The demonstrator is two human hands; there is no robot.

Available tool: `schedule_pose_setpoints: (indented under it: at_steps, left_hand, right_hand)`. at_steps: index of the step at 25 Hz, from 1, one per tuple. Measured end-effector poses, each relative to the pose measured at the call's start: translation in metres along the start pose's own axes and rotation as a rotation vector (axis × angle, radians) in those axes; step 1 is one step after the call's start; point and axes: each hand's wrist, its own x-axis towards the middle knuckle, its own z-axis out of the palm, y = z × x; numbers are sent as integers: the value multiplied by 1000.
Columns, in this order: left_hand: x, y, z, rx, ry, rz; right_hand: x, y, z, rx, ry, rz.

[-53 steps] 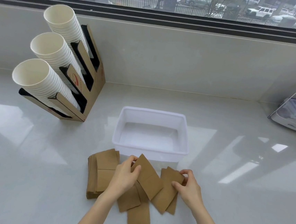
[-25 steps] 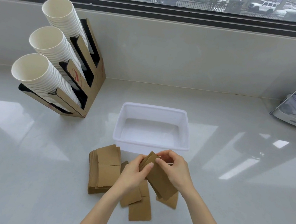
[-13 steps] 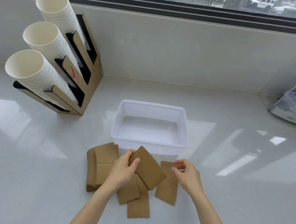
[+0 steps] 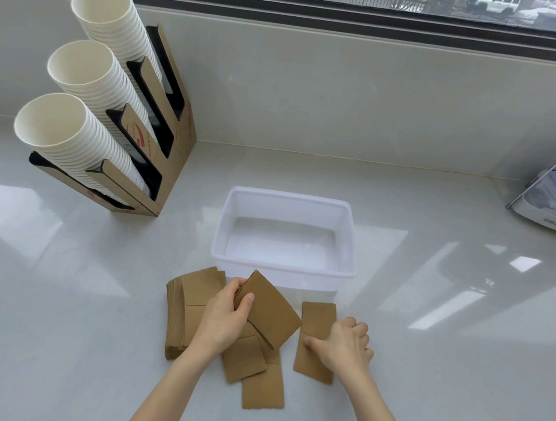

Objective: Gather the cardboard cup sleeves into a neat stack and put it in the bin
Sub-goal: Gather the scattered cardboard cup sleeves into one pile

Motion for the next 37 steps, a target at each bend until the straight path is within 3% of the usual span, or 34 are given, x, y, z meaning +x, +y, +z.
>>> schedule_pose_setpoints:
  at_steps: [4, 9, 12, 18, 25, 37]
  left_hand:
    - [-1, 2, -2, -6, 7, 2]
    - [-1, 2, -4, -16, 32, -5]
    - [-2, 2, -4, -19, 50, -6]
    - [-4, 5, -2, -31, 15, -38]
    - [-9, 3, 0, -119, -41, -121]
    - [-11, 1, -6, -223, 40, -142]
  right_hand:
    - [2, 3, 0, 149, -15, -35]
    - [1, 19, -15, 704, -45, -98]
    - [0, 26, -30, 884, 16, -130]
    - [-16, 16, -47, 902, -86, -341]
    - [-25, -14, -35, 869, -190, -453]
    - [-28, -33, -20, 780, -9, -527]
